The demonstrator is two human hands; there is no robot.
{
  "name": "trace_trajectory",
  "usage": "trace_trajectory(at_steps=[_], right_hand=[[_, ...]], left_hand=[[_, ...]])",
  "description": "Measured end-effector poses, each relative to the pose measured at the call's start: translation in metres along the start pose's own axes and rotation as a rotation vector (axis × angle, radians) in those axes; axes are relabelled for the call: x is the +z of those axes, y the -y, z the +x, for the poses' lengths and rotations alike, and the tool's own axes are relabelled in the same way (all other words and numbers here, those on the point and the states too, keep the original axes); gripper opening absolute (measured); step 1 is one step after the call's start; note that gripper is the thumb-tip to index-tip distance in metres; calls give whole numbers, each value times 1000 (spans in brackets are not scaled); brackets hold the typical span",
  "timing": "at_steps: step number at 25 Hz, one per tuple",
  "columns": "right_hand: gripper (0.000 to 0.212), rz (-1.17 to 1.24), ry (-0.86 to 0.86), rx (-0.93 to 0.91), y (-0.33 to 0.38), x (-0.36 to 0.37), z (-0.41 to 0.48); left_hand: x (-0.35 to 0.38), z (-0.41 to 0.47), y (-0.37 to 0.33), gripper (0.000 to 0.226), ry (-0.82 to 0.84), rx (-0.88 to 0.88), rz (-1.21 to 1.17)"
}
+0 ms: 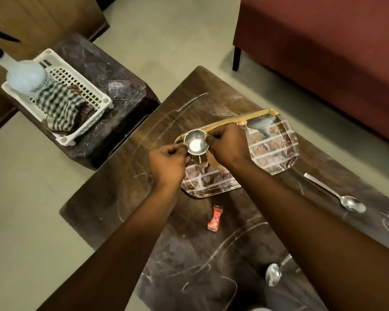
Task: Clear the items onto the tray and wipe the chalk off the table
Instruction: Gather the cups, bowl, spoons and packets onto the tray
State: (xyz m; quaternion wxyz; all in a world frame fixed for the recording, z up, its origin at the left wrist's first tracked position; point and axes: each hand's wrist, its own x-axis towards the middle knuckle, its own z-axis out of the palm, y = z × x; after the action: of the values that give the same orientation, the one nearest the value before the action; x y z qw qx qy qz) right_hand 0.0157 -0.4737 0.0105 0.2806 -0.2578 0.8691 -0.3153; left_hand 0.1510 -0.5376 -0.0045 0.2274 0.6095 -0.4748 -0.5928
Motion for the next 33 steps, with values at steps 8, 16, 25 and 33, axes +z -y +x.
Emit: trace_trajectory(at_steps=[8,16,25,33], right_hand=[[18,-61,12,1,13,2,8],[24,-45,23,50,18,5,1],[26,302,-263,146,-85,-135,-135],[19,342,-665,761,-314,-243,-450]], left_hand=[[-2,6,-5,26,-26,-25,45],[-13,1,-6,20,-63,-11,109],[49,-123,-3,7,262,308,86],[159,-405,144,20,973,217,492]])
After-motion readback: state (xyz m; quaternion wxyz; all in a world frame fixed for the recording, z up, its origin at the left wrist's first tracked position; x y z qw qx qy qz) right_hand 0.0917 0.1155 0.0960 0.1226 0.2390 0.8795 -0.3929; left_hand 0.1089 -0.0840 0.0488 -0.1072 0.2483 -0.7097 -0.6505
